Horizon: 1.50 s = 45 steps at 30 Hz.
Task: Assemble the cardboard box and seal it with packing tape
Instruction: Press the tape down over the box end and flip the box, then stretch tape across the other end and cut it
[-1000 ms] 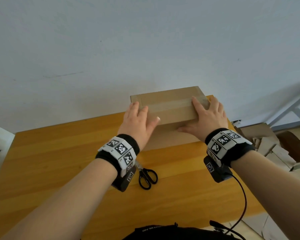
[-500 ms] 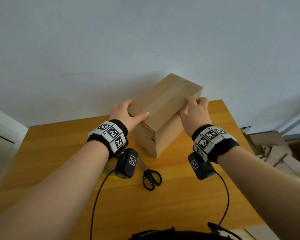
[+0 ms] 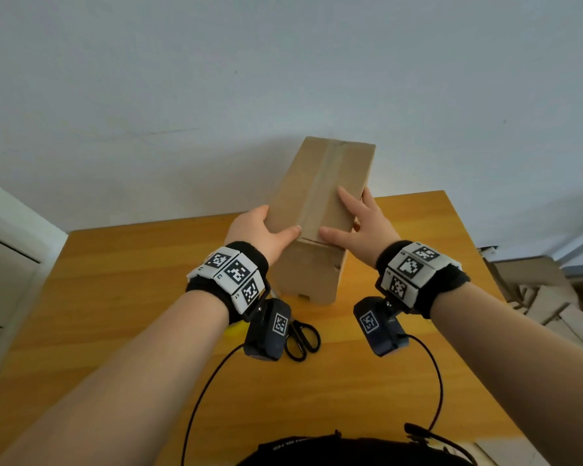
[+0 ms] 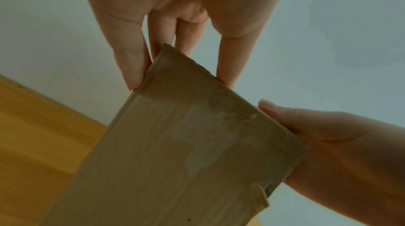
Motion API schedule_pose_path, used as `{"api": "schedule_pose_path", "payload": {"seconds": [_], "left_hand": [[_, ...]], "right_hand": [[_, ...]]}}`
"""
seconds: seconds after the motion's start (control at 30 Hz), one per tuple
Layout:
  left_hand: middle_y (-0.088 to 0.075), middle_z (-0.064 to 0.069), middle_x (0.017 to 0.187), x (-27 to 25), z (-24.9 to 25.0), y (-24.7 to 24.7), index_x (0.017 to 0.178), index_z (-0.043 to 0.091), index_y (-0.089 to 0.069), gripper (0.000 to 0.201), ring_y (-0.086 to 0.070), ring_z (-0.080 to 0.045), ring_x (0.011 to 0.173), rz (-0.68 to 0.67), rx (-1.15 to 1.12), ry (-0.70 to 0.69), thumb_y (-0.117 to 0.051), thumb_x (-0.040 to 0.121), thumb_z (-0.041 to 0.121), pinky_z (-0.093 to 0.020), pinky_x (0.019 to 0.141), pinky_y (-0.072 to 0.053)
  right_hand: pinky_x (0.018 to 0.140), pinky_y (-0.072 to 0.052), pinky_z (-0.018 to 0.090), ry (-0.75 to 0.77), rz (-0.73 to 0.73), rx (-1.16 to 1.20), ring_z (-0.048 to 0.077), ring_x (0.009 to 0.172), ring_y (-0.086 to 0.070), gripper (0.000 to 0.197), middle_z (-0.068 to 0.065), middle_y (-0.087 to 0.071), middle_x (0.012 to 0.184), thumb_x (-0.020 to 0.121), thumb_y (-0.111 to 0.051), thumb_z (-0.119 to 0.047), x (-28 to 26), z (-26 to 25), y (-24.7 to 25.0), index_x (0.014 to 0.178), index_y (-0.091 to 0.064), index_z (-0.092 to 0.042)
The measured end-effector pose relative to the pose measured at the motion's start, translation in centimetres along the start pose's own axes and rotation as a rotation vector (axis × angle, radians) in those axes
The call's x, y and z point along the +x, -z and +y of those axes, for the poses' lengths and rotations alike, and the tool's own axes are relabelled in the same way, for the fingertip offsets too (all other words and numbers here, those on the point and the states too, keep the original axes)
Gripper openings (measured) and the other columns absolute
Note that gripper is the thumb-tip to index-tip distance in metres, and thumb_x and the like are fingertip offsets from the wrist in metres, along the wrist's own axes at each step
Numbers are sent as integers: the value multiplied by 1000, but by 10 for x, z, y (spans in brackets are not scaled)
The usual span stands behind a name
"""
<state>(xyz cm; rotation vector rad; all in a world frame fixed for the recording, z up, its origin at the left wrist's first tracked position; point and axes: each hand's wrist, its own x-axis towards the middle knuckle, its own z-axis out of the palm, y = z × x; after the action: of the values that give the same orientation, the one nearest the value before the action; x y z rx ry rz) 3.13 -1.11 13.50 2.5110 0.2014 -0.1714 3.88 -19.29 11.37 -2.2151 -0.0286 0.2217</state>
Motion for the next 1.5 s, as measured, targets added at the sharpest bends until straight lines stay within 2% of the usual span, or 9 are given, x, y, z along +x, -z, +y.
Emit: {"api": "schedule_pose_path", "payload": {"seconds": [0.23, 0.53, 0.7, 0.8, 0.87, 0.97, 1.07, 1.27, 1.5], "left_hand": [[-49, -4, 137, -13, -1, -1, 141, 12, -34, 71, -48, -20, 123, -41, 17, -66, -62, 83, 42, -30, 101, -39], [-56, -2, 128, -19, 0, 1, 137, 14, -40, 56, -53, -17, 115, -45, -2, -152, -59, 88, 32, -24, 90, -39], [-58, -2, 126, -15, -14, 0, 140, 15, -35, 62, -54, -18, 114, -76, 9, -121, -60, 86, 33, -29, 96, -41], [-60, -1, 124, -12, -32, 5, 137, 16, -41, 54, -54, -17, 114, -90, -1, -104, -58, 88, 31, -27, 96, -40], [-60, -1, 122, -11, -49, 11, 132, 17, -47, 45, -54, -16, 113, -87, -9, -82, -56, 89, 29, -23, 92, -37], [-62, 0, 119, -12, -80, 20, 125, 18, -54, 36, -56, -15, 109, -108, -4, 0, -56, 90, 25, -23, 88, -38], [-63, 1, 117, -12, -114, 20, 120, 20, -57, 32, -57, -12, 102, -210, 88, 79, -57, 88, 22, -24, 90, -42], [-44, 3, 141, -12, -161, 0, 134, 23, -45, 50, -41, -18, 129, -475, 468, -20, -57, 88, 36, -34, 108, -33], [-46, 3, 139, -3, -180, -27, 132, 32, -46, 48, -30, -24, 134, -639, 784, -162, -55, 86, 44, -47, 113, -17]], "right_hand": [[109, -29, 30, 43, 35, -58, 19, 136, -31, 50, -4, -13, 156, 90, -56, -31, 3, -6, 16, 138, -42, -30], [111, -27, 33, 105, 180, -264, 20, 138, -29, 41, 1, -25, 153, 95, -46, -32, -10, -8, 4, 135, -47, -22], [117, -9, 36, 283, 217, -438, 21, 138, -28, 33, 6, -40, 145, 94, -47, -27, -20, -18, -10, 123, -57, -17], [112, -22, 38, 400, 256, -440, 26, 128, -43, 26, 8, -54, 132, 91, -51, -22, -23, -29, -25, 111, -65, -15], [97, -35, 38, 487, 301, -414, 25, 111, -54, 20, 5, -64, 114, 88, -53, -21, -27, -39, -39, 97, -70, -16], [84, -31, 30, 552, 274, -294, 17, 95, -57, 22, -5, -67, 94, 85, -50, -25, -35, -55, -64, 86, -70, -19], [84, -33, 33, 528, 203, -225, 18, 93, -60, 17, -4, -69, 90, 85, -54, -20, -34, -62, -90, 85, -71, -17], [75, -43, 38, 581, 172, -373, 23, 79, -64, 15, 0, -70, 80, 80, -56, -15, -35, -67, -128, 77, -71, -13], [85, -46, 45, 320, 39, -368, 24, 89, -62, 19, 3, -70, 93, 88, -54, -18, -37, -35, -144, 91, -71, -11]]}}
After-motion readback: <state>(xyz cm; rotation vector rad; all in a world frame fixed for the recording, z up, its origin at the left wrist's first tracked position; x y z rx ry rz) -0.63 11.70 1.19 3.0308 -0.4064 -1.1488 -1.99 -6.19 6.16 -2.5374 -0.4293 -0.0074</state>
